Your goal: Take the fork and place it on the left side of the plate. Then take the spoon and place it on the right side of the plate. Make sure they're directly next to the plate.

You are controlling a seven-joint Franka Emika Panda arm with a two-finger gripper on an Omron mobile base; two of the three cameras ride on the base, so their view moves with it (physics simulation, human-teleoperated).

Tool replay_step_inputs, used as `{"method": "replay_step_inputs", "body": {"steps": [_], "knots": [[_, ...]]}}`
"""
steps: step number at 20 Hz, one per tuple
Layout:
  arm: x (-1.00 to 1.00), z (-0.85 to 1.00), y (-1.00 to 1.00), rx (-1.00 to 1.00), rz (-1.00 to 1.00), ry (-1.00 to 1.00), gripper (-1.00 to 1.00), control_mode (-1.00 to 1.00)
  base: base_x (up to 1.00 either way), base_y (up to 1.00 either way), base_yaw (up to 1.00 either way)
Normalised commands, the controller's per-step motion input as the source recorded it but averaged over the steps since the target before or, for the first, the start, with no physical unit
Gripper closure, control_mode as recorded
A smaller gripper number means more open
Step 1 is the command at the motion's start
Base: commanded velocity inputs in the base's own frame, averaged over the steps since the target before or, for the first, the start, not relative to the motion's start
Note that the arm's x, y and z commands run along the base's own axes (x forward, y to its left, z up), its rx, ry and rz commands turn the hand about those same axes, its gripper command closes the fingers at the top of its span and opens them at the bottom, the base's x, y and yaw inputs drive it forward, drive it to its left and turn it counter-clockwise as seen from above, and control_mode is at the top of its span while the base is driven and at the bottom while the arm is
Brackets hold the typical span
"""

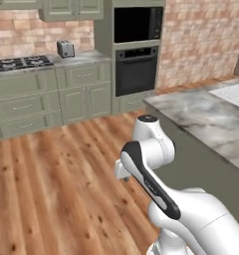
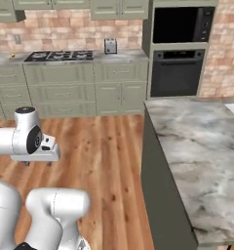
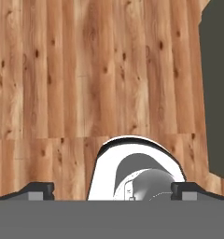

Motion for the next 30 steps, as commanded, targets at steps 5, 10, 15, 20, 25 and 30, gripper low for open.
{"method": "replay_step_inputs", "body": {"steps": [5, 10, 15, 20, 25, 30], "knots": [[0.00, 0.00, 0.00, 0.00, 0.00, 0.00, -1.00, 1.00, 0.94, 0.33, -0.20], [0.00, 0.00, 0.00, 0.00, 0.00, 0.00, -1.00, 1.00, 0.94, 0.35, -0.17], [0.00, 0.00, 0.00, 0.00, 0.00, 0.00, -1.00, 1.00, 0.88, 0.53, -0.05], [0.00, 0.00, 0.00, 0.00, 0.00, 0.00, -1.00, 1.00, 0.76, 0.68, 0.01], [0.00, 0.00, 0.00, 0.00, 0.00, 0.00, -1.00, 1.00, 0.69, 0.71, 0.03], [0.00, 0.00, 0.00, 0.00, 0.00, 0.00, -1.00, 1.00, 0.70, 0.78, 0.00]]}}
